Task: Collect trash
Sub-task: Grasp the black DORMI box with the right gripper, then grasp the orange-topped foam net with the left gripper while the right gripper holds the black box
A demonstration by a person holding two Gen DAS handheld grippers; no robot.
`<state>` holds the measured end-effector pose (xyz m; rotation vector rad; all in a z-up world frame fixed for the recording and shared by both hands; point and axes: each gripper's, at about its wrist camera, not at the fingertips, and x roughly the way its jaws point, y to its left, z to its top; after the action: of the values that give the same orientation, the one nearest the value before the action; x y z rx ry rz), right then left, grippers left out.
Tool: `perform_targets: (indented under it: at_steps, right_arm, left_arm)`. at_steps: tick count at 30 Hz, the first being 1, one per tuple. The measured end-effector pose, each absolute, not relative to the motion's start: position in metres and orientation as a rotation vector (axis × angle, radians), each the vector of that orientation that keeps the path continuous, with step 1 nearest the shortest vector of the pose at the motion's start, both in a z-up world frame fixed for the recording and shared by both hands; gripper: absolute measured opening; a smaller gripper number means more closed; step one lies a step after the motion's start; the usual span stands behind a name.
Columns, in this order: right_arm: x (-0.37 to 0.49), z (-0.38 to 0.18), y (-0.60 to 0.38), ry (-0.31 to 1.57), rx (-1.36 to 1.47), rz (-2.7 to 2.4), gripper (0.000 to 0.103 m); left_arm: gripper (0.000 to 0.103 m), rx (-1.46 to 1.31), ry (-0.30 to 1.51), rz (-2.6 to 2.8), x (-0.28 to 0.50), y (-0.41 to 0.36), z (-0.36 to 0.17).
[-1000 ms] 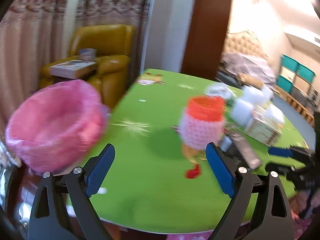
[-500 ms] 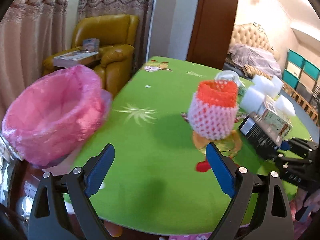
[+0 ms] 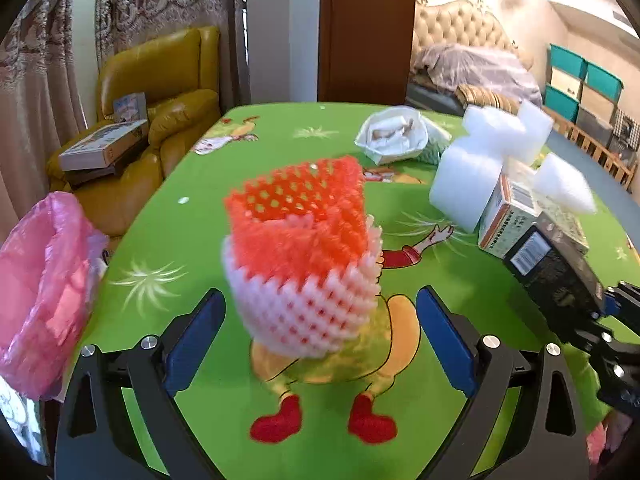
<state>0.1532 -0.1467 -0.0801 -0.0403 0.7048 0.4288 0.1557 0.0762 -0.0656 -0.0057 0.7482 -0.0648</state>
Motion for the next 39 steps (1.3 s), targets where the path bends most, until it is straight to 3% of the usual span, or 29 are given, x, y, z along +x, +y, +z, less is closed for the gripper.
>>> perform_targets:
  at_steps: [1,2,4,21,39]
  right_arm:
    - [0.152,-0.079,-0.148,0.698,-0.040,0.434,0.038]
    - [0.151,-0.078,-0.149,0.693,-0.039,0.440,0.038]
    - [0.151,-0.078,-0.143,0.691,-0.041,0.443,0.038]
    - [0.139,-0.076,-0.105,0.673,-0.114,0.529,0.038]
    - [0.125,-0.070,-0.040,0.648,-0.264,0.670,0.038]
  left_arm:
    - [0.059,-0.008,0.748,-0.073,0.156,0.075,-0.067]
    - [0.051,-0.004,0.752,-0.078,0.156,0.074,-0.068]
    - [0.046,0.002,0.734,-0.098,0.148,0.074,-0.065]
    - [0.045,-0.020,0.582,-0.099,0.061,0.110,-0.051]
    - [0.045,-0.045,0.566,0.018,0.009,0.160,-0.062]
